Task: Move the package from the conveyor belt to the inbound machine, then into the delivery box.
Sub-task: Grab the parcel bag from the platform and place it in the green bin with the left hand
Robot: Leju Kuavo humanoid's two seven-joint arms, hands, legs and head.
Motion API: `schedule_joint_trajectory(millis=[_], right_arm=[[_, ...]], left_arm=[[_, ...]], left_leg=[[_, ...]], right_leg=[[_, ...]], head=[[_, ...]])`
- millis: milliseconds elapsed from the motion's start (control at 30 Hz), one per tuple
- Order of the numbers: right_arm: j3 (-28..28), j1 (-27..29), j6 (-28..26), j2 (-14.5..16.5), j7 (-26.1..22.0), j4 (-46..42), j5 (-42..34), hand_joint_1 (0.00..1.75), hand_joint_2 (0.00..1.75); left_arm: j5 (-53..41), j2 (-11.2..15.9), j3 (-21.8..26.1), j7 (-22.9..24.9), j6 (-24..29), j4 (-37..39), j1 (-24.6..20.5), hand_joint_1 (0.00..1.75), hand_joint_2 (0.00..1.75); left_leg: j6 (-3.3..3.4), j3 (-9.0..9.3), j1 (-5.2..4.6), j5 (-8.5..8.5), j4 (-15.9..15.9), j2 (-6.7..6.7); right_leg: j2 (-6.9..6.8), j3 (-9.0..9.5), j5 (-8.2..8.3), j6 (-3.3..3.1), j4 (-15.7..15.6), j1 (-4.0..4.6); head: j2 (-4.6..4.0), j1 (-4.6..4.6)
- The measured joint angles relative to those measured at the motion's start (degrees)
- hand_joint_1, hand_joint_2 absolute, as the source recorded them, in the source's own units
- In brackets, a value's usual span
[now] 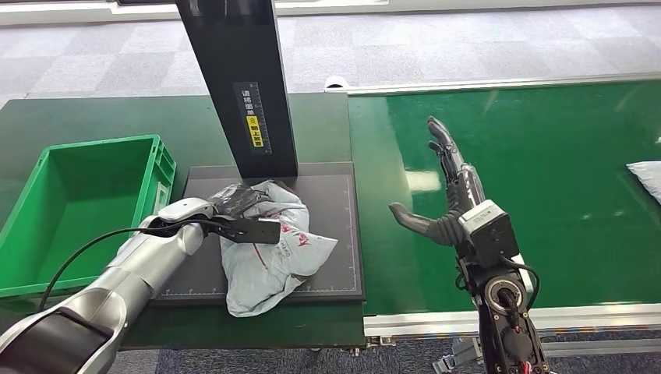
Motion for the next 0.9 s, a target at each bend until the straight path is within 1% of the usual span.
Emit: schedule_joint_trajectory(millis=[100,233,400,500,567,700,833,900], right_arm=[[0.04,-0.17,-0.03,0.01,0.0,0.16,-0.09,0.0,1.75],[0.04,-0.18,-0.08,0.01,0.0,0.18,-0.19,0.0,1.75],[0.04,-0.18,-0.11,0.01,0.0,0.18,-0.23,0.0,1.75],[0.03,-0.07,-0.14,-0.03,0.01,0.13,-0.24,0.0,1.75],[-0.04,0.36,-0.32,-0.13,0.02,-0.17,-0.25,0.0,1.75],[-0.44,2.15,-1.1,-0.33,-0.09,-1.54,-0.23,0.0,1.75],[-1.39,4.38,-1.82,-0.53,-0.33,-3.47,-0.05,0.0,1.75],[-1.88,5.45,-2.1,-0.58,-0.55,-4.35,0.07,0.0,1.75]], left_arm=[[1.68,0.66,-0.25,-1.02,1.12,-0.83,0.57,1.75,1.75],[5.39,1.73,-0.35,-2.85,3.46,-4.22,2.84,1.75,1.75],[6.89,2.75,-0.34,-3.34,4.3,-7.81,4.93,1.75,1.75],[9.97,3.32,0.2,-5.44,7.81,-11.65,7.16,1.75,1.75],[13.01,3.78,1.35,-6.83,11.39,-17.45,9.9,1.75,1.75],[17.88,4.07,5.02,-9.11,19.04,-33.58,15.91,1.75,1.75],[24.61,3.78,10.06,-13.3,27.23,-50.25,20.55,1.75,1.75],[27.23,3.5,13.14,-15.77,31.83,-57.32,22.79,1.75,1.75]], left_leg=[[0.0,0.0,0.0,0.0,0.0,0.0],[0.0,-0.09,0.0,0.0,0.01,0.01],[0.0,-0.21,0.0,0.0,0.02,0.01],[0.0,-0.25,-0.01,-0.01,0.03,0.02],[0.0,-0.32,-0.01,0.0,0.04,0.01],[0.0,-0.54,-0.01,-0.01,0.05,0.02],[0.01,-0.71,-0.01,-0.04,0.04,0.05],[-0.01,-0.72,-0.01,-0.07,0.04,0.06]], right_leg=[[0.0,-0.03,0.0,0.0,0.01,0.0],[0.0,-0.15,-0.01,0.0,0.01,0.0],[-0.01,-0.25,-0.01,0.01,0.01,0.0],[0.01,-0.34,-0.01,0.01,0.01,0.0],[0.0,-0.42,-0.01,0.01,0.01,0.0],[0.01,-0.64,-0.01,0.01,0.01,0.0],[0.08,-0.81,-0.01,0.01,0.0,0.0],[0.09,-0.84,-0.02,0.01,0.0,0.0]], head=[[0.0,0.0],[0.0,0.0],[0.0,0.01],[0.0,0.0],[0.0,0.0],[0.0,0.01],[0.0,0.01],[0.0,-0.01]])
